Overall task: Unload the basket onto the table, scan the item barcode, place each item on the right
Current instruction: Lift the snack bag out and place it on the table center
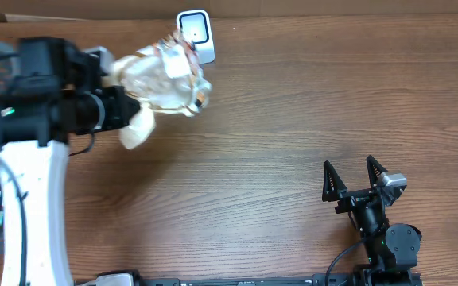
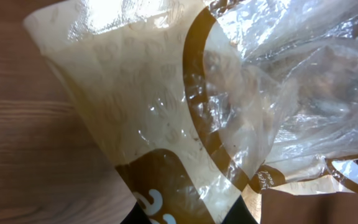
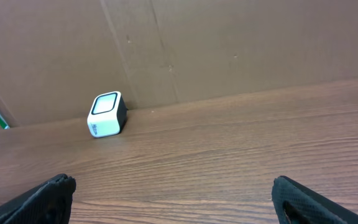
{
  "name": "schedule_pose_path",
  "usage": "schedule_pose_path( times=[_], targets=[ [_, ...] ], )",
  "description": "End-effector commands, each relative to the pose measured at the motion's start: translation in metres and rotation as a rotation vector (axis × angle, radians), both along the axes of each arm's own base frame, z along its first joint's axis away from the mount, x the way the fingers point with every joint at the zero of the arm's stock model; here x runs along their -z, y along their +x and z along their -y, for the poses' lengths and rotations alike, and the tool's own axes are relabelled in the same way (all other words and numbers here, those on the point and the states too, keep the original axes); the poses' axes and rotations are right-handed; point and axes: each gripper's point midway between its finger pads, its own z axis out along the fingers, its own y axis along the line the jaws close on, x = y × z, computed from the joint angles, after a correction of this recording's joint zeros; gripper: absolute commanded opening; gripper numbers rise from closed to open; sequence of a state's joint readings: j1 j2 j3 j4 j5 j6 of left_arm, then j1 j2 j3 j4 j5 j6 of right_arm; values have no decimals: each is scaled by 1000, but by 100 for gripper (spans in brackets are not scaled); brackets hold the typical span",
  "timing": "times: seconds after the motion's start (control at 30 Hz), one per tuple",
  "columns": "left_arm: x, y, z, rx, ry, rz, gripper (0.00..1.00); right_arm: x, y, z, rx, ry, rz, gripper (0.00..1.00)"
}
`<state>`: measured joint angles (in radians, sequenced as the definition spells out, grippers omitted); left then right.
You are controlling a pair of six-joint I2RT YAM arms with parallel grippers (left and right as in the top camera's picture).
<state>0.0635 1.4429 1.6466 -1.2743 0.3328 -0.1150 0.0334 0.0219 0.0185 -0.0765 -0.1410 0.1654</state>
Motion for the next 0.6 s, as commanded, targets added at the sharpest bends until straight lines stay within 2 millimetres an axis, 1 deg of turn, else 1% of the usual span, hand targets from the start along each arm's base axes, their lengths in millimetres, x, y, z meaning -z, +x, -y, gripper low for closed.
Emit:
schedule_pose_path(
  times=[0.0,0.13,0.23,0.33,0.57],
  targets=[
    [42,1,22,95,8,-78,4,4,1,1,8,10,-8,100],
    [83,-1,48,175,7,-151,4,4,1,1,8,9,-8,100],
    [107,-2,65,252,23,-180,5,4,1,1,8,10,-8,100],
    [124,-1,80,318,36,-190,4,4,1,1,8,10,-8,100],
    [156,4,109,399,48,-233,4,4,1,1,8,10,-8,100]
  ],
)
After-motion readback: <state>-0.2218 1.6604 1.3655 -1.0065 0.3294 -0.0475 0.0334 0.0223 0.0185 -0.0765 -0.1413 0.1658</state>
